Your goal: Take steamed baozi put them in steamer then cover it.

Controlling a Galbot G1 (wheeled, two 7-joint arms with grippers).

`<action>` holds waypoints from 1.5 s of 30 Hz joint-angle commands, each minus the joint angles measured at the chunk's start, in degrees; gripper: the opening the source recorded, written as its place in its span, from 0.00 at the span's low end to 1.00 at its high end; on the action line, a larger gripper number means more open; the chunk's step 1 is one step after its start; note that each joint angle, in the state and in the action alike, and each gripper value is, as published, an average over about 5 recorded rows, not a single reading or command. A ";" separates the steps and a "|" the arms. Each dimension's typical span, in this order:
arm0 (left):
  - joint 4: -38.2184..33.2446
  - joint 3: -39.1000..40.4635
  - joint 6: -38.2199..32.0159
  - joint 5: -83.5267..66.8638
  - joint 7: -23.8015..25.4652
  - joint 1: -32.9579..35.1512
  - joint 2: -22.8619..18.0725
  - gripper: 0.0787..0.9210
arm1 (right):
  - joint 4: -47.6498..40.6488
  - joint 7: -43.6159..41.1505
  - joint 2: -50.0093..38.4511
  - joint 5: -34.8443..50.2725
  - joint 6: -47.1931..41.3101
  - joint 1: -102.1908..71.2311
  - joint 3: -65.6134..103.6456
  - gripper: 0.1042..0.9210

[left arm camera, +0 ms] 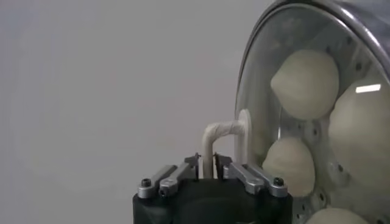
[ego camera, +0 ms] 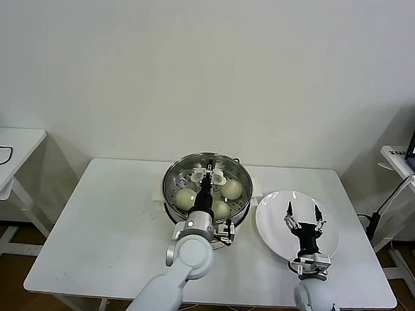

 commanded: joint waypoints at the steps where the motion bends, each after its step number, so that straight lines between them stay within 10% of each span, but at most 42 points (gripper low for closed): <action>1: -6.01 0.16 0.19 -1.50 0.35 2.50 1.38 0.50 | 0.27 0.05 -0.08 -0.03 -0.02 0.09 0.01 0.88; 12: -22.22 0.97 1.17 -12.25 0.55 11.28 8.24 0.85 | 0.57 0.18 0.04 -0.23 -0.18 0.74 -0.55 0.88; 21: -35.14 -14.51 -2.17 -43.32 -13.60 18.11 13.30 0.88 | 3.75 -0.36 -1.60 1.93 -3.85 -0.59 -2.13 0.88; 27: -25.86 -30.18 -15.96 -74.93 -24.46 23.05 13.89 0.88 | 6.87 -0.54 -2.59 3.07 -7.92 -1.75 -2.36 0.88; 35: -8.33 -36.08 -36.71 -90.67 -18.09 24.82 14.08 0.88 | 7.49 -3.12 -3.41 4.75 -5.41 -3.18 -2.20 0.88; 45: -6.46 -35.28 -39.04 -92.90 -15.60 26.84 12.70 0.88 | 7.14 -1.92 -3.82 4.54 -5.67 -2.99 -3.20 0.88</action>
